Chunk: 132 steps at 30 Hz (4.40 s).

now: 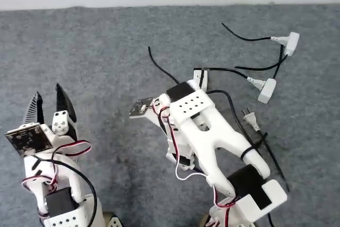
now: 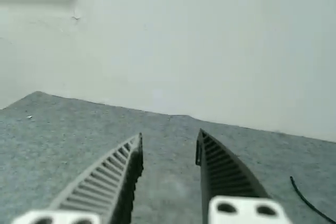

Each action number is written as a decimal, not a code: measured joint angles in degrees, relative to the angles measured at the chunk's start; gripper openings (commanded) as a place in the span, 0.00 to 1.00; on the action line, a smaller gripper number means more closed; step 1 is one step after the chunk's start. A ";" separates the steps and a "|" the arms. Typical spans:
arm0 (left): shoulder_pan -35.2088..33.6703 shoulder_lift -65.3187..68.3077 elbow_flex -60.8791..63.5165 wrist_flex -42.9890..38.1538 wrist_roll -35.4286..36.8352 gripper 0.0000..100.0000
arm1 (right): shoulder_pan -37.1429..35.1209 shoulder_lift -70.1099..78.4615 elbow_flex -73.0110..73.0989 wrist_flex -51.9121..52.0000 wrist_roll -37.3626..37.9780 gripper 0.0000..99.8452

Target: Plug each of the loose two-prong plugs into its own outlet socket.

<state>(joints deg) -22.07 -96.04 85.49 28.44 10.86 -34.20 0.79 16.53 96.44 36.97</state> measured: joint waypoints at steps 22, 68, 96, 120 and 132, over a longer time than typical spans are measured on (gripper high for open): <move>0.26 0.00 0.00 0.00 0.00 0.16 | 2.20 5.98 -6.68 -2.99 0.00 0.01; 0.26 0.00 0.00 -3.34 0.00 0.16 | 1.49 6.51 -5.19 -1.85 -0.53 0.01; 0.26 0.00 0.00 -3.87 0.00 0.16 | 0.79 6.42 -3.96 -2.20 -3.08 0.01; 1.67 0.00 0.09 -3.87 -0.62 0.16 | -0.26 6.51 1.05 -9.14 -3.08 0.01; 2.55 0.00 0.26 -3.87 -0.88 0.16 | -0.44 6.33 5.45 -16.35 -3.43 0.01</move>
<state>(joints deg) -19.52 -96.04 85.76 24.57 9.98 -34.64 7.12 21.98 80.09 33.54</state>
